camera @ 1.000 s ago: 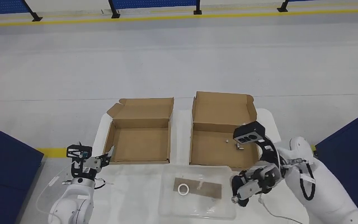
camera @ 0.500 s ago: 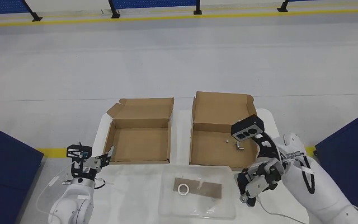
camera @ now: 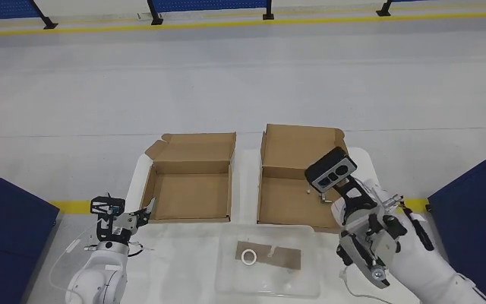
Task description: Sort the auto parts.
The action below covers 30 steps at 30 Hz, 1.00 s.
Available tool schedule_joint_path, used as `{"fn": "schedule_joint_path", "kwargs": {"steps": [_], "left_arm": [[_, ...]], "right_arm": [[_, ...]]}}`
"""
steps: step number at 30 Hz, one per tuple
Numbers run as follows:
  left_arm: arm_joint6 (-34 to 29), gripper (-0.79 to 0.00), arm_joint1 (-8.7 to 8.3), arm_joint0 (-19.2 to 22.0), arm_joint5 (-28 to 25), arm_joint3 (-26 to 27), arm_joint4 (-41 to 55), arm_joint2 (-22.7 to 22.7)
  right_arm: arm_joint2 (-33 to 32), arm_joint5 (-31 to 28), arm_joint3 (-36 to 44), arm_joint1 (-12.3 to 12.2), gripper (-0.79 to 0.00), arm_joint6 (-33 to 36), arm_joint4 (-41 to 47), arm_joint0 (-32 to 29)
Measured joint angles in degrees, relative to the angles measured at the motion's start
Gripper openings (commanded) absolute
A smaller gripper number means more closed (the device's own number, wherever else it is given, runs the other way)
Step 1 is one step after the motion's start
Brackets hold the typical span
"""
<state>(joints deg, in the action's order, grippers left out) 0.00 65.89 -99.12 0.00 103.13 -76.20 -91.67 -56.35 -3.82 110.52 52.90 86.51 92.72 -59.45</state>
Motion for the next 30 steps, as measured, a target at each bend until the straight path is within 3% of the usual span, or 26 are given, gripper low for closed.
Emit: {"fn": "schedule_joint_path", "kwargs": {"steps": [8,20,30], "left_arm": [[0.00,0.000,0.00,0.00,0.00,0.00,0.00,0.00],[0.00,0.000,0.00,0.00,0.00,0.00,0.00,0.00],[0.00,0.000,0.00,0.00,0.00,0.00,0.00,0.00]], "right_arm": [[-0.01,0.01,0.00,0.06,-0.785,-0.15,0.02,-0.01],[-0.77,1.54,0.50,1.77,-0.785,-8.82,1.12,-2.56],[-1.66,2.01,0.22,2.30,-0.785,-9.46,-0.08,-3.00]]}}
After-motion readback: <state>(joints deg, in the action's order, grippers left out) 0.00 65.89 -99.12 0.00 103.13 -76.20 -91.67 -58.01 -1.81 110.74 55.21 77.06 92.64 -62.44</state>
